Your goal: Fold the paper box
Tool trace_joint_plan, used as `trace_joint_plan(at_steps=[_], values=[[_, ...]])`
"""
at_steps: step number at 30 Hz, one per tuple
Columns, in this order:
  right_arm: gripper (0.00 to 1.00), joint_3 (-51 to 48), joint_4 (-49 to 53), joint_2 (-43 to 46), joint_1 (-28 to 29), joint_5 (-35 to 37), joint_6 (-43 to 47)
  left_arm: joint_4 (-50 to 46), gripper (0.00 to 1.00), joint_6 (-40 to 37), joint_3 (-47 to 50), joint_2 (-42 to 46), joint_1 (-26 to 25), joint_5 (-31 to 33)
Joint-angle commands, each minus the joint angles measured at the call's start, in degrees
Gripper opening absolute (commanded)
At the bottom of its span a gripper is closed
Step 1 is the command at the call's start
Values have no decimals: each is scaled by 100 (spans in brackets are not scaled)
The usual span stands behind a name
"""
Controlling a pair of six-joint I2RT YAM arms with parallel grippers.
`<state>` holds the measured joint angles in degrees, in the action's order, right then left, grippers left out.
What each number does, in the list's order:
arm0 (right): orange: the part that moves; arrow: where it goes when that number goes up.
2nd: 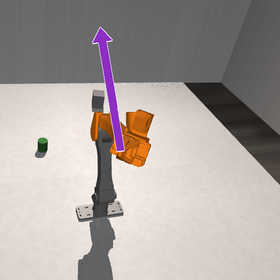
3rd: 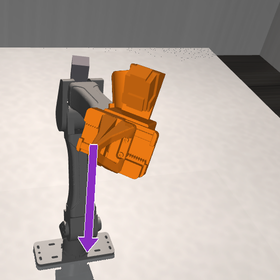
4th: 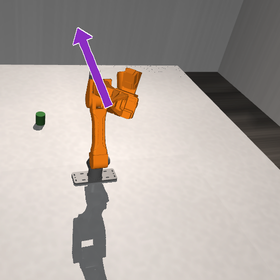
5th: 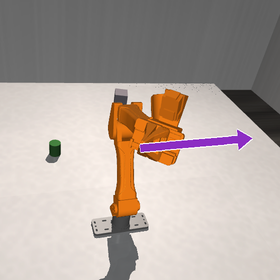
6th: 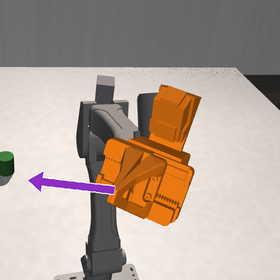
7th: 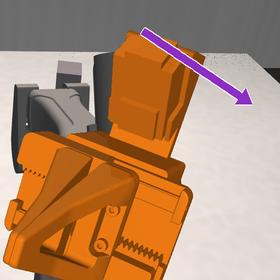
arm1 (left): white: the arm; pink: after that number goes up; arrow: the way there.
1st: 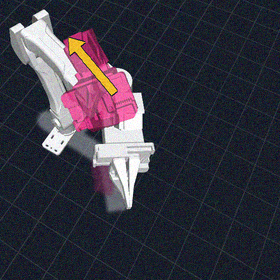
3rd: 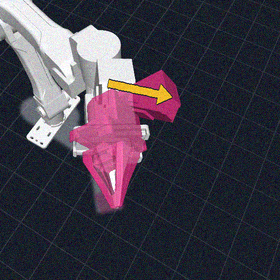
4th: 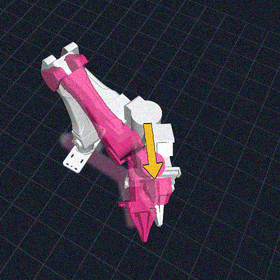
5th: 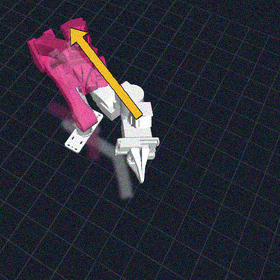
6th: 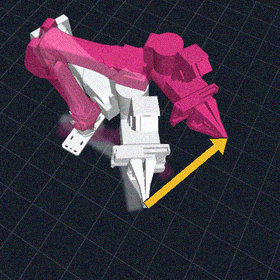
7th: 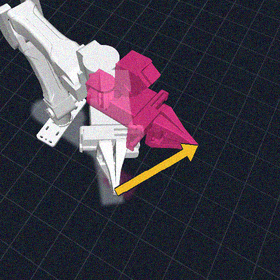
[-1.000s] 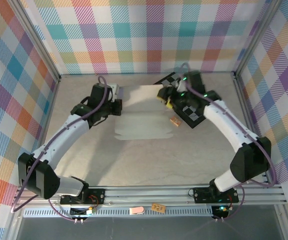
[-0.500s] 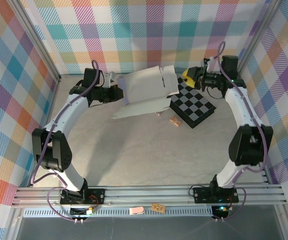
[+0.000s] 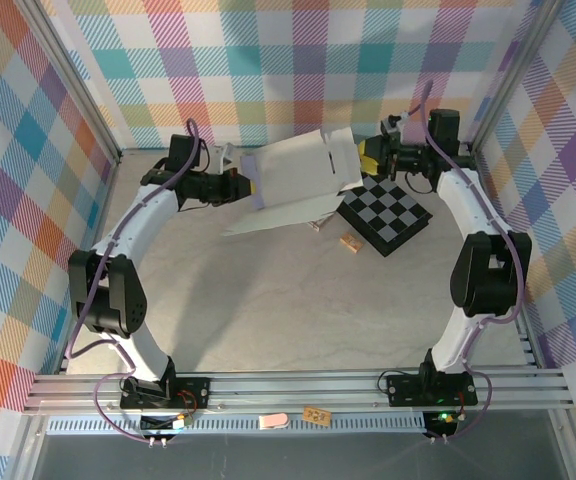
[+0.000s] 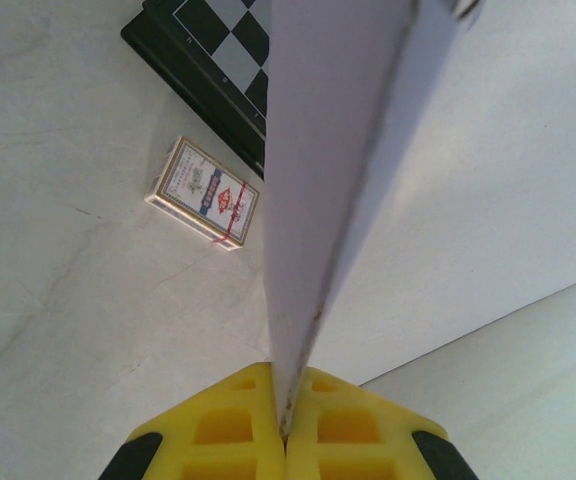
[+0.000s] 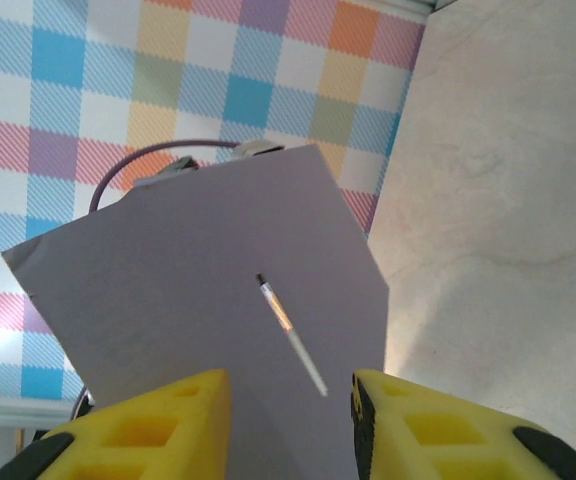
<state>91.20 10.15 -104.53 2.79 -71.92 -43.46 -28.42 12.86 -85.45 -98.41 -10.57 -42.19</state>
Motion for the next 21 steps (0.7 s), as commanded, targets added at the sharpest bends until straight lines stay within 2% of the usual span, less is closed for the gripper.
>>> trace_joint_plan(at_steps=[1,21], values=[[40,92,-180,168,116,-276,46,2,0,120,-227,-36,45,-207],[53,532,788,240,668,220,822,13,0,181,-226,-53,-10,-202]])
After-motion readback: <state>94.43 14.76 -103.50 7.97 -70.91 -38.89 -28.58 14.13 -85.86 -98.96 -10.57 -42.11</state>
